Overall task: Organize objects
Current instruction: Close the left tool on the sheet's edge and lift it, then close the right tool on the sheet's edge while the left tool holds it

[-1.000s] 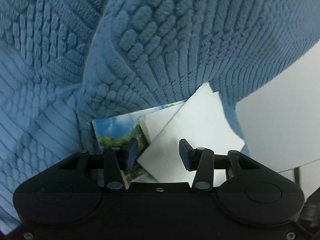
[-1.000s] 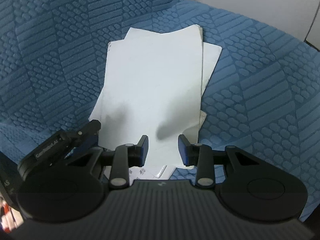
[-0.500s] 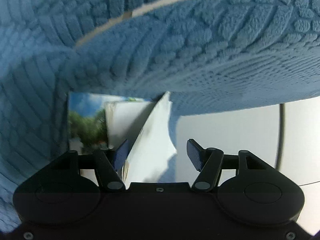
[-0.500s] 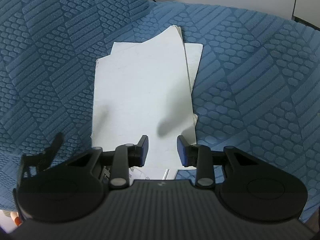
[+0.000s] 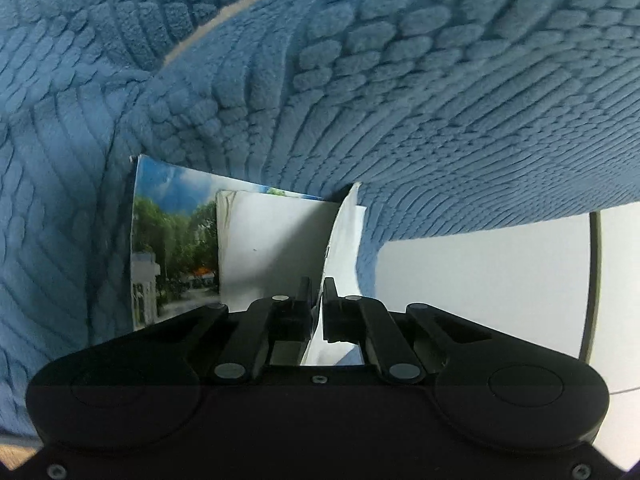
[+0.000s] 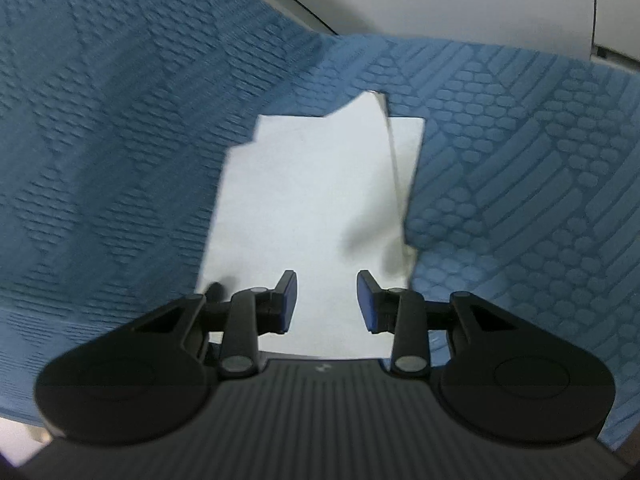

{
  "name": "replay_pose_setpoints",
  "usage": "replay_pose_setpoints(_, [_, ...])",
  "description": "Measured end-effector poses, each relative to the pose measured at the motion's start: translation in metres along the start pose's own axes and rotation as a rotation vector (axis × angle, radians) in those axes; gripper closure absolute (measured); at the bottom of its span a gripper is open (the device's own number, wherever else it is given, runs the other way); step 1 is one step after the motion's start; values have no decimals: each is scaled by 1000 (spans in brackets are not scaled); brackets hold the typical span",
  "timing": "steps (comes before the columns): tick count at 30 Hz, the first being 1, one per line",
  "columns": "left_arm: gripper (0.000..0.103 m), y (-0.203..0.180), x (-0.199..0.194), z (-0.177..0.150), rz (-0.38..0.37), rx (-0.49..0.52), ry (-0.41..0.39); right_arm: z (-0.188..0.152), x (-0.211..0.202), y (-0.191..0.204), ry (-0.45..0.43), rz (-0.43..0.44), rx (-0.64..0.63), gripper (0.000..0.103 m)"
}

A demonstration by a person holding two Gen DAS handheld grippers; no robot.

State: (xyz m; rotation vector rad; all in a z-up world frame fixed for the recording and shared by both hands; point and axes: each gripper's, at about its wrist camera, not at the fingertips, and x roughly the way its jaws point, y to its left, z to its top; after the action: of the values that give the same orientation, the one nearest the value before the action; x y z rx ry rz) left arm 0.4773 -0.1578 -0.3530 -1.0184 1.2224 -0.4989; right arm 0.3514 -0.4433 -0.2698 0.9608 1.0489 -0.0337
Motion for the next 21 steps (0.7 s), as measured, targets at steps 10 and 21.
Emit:
replay_pose_setpoints(10, [101, -23, -8, -31, -49, -26, -80, -47, -10, -15, 87, 205, 205, 22])
replay_pose_setpoints(21, [102, -23, -32, -52, -7, -33, -104, -46, -20, -25, -128, 170, 279, 28])
